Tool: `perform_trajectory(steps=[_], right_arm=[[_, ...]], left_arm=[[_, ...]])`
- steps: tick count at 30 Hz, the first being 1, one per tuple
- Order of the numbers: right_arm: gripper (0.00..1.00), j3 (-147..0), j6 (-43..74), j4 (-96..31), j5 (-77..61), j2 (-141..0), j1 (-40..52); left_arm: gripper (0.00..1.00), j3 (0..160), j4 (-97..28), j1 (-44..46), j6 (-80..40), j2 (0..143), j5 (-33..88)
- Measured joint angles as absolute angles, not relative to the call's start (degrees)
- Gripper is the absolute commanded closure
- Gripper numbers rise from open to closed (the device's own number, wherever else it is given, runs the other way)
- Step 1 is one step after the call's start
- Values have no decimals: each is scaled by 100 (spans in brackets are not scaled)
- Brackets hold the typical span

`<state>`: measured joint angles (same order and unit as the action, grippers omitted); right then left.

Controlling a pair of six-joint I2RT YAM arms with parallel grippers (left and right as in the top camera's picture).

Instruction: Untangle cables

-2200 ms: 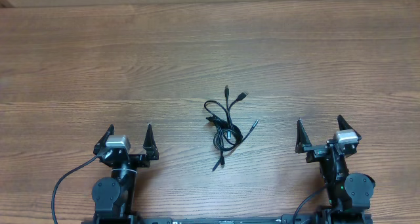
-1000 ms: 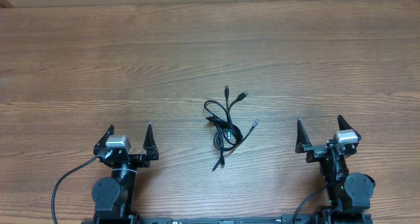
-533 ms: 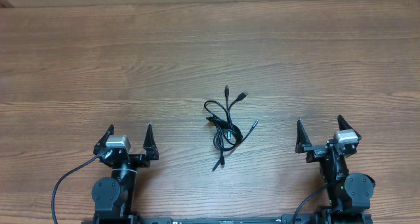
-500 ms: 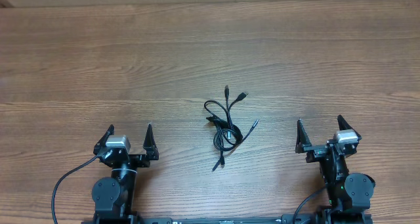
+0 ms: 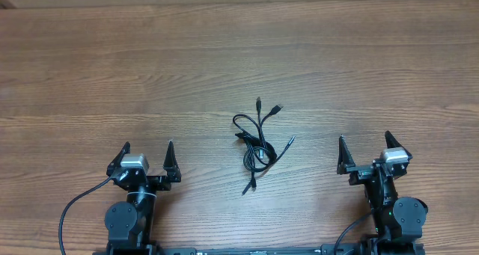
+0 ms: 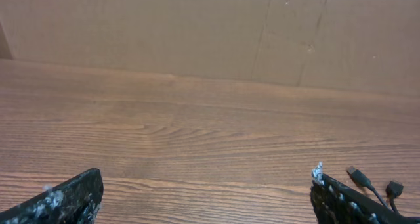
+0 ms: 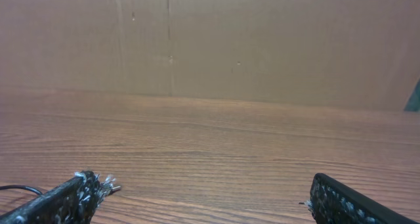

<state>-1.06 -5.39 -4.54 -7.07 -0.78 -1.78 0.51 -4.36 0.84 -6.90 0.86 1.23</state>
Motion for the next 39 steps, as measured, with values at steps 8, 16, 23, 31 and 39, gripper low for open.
perform_trajectory(steps=[8,16,23,31,39], right_arm=[[0,-106,-539,-451,-705,-78,-178],[0,-106,-541,-451,-707,-78,-180],[0,-106,-539,-449,-707,-78,-180],[0,-106,-539,-449,-709,-78,-178],[0,-106,-539,-449,-707,-78,-178]], left_arm=[[0,51,-436,84,-622,86,123],[0,132,-663,84,-580,84,97],[1,526,-1505,84,-410,86,73],[0,1232,-1981,84,-283,86,14],[0,1793,-2467,84,-250,611,14]])
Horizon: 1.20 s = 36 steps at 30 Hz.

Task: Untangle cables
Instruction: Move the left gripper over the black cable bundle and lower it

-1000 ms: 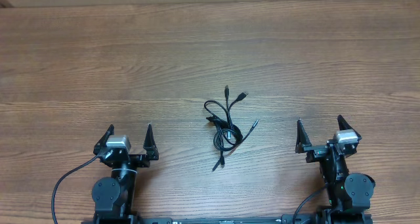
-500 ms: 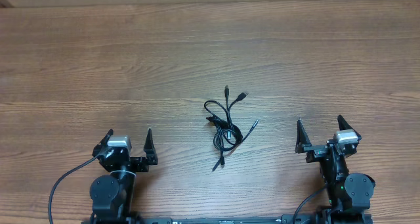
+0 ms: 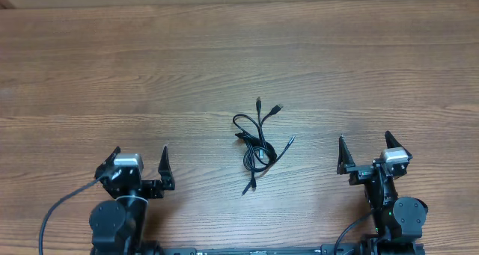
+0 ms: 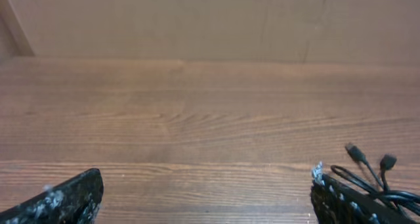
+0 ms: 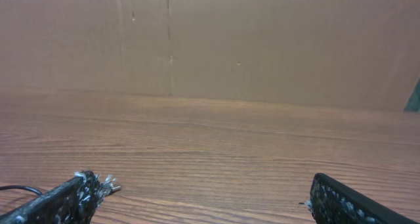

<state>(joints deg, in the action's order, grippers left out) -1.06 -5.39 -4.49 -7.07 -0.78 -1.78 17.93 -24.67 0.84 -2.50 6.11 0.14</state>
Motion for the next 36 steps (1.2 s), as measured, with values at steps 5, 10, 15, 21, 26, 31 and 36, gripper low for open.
perform_trajectory(steps=[5,10,15,21,26,31,36], right_arm=[[0,-106,-539,-449,-707,-73,-178],[0,-106,-539,-451,-705,-73,-178],[0,-106,-541,-449,-707,-73,-178],[0,-106,-539,-449,-707,-73,-178],[0,-106,-539,-451,-707,-73,-180],[0,-106,-537,-449,-707,-73,-178],[0,-106,-539,-451,-707,-73,-180]], left_arm=[[0,2329,-2543,84,-237,1570,14],[0,2917,-2600,84,-237,2589,32],[0,3446,-2816,84,-235,3465,154],[0,4060,-3306,84,-237,4351,281],[0,4578,-3736,86,-235,4906,598],[0,4923,-3870,104,-108,5238,733],[0,4960,-4038,274,-19,5494,788]])
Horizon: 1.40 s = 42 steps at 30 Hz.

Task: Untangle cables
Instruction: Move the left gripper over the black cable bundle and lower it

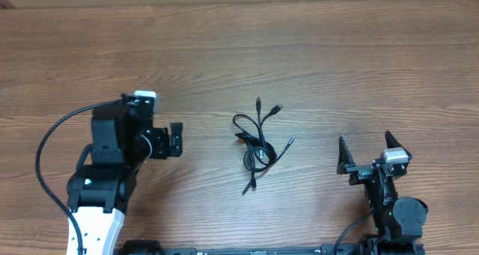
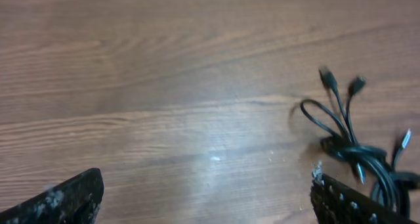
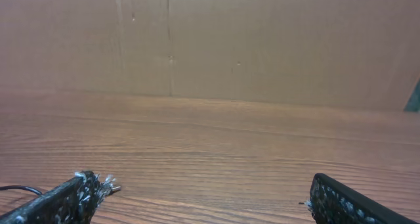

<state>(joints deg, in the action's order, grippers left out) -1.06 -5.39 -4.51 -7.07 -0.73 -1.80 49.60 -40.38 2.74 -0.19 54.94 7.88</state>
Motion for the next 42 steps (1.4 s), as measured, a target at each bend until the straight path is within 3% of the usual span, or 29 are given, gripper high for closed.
perform_trajectory(steps=[19,34,42], right_arm=[[0,-106,-539,-451,-707,-73,-178],[0,-106,-541,-449,-707,-73,-178],[0,-106,-539,-447,-707,-73,-178]], left_arm=[[0,5098,-4508,506,23,5686,891],[0,6447,-6049,1107,185,6980,1009],[0,6659,-6042,1763,-274,7762,1149]])
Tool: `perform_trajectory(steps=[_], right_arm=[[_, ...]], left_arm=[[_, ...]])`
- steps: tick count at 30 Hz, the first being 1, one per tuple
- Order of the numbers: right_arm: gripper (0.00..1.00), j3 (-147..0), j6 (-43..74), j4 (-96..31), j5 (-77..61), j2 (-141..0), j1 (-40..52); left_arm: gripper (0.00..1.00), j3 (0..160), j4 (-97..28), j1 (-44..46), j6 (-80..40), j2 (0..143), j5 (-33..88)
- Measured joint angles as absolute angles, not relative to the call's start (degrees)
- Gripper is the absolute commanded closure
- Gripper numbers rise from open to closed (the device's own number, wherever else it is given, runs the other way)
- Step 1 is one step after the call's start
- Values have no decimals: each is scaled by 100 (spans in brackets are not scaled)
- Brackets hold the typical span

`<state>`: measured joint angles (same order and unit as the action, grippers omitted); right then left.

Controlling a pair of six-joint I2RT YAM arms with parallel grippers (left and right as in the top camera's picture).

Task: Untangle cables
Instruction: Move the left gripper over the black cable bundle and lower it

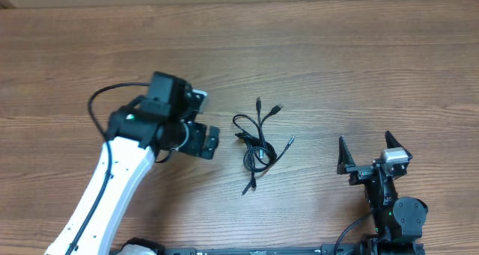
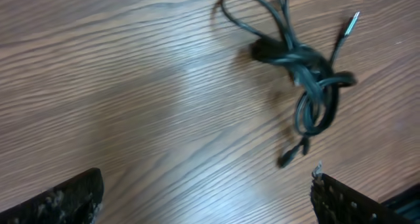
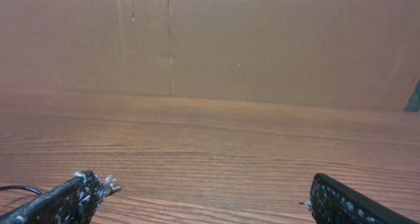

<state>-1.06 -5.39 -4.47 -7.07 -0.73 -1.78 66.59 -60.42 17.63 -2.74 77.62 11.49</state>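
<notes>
A tangled bundle of thin black cables lies on the wooden table near its middle, with plug ends sticking out at the top, right and bottom. My left gripper hovers just left of the bundle, open and holding nothing. In the left wrist view the cables lie up and to the right of the left gripper. My right gripper rests open near the front edge, right of the bundle. In its own view the right gripper holds nothing, and a plug tip peeks out beside its left finger.
The wooden table stretches bare around the bundle. A brown cardboard wall stands along the far edge. The left arm's own black lead loops behind its wrist.
My left arm has moved right and closer to the bundle, and its camera now looks down on the cables. The right arm has not moved. The cables lie as before.
Both grippers first rested open at the front edge, either side of the bundle. The left one then shifted a little leftward, later stood out over the table left of the cables, and now hovers close beside them. The right stayed put.
</notes>
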Motion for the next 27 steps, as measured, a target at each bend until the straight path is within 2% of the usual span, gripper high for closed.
perform_trajectory(steps=[12,18,19,21,22,27], right_arm=[[0,-106,-537,-449,-707,-73,-178],[0,-106,-298,-434,-825,-73,-178],[0,-106,-183,-432,-840,-73,-178],[0,-106,91,-429,-871,-73,-178],[0,-106,198,-432,-873,-73,-178],[0,-106,454,-434,-880,-73,-178]], left_arm=[[0,6692,-5306,2115,-1216,8265,1806],[0,6707,-5039,2115,-2416,8608,1935],[1,6709,-5033,2115,-2722,8696,1949],[14,6713,-5033,2123,-3361,8921,1999],[17,6713,-5030,2132,-3535,8997,2021],[18,6713,-5026,2263,-4193,9306,2128]])
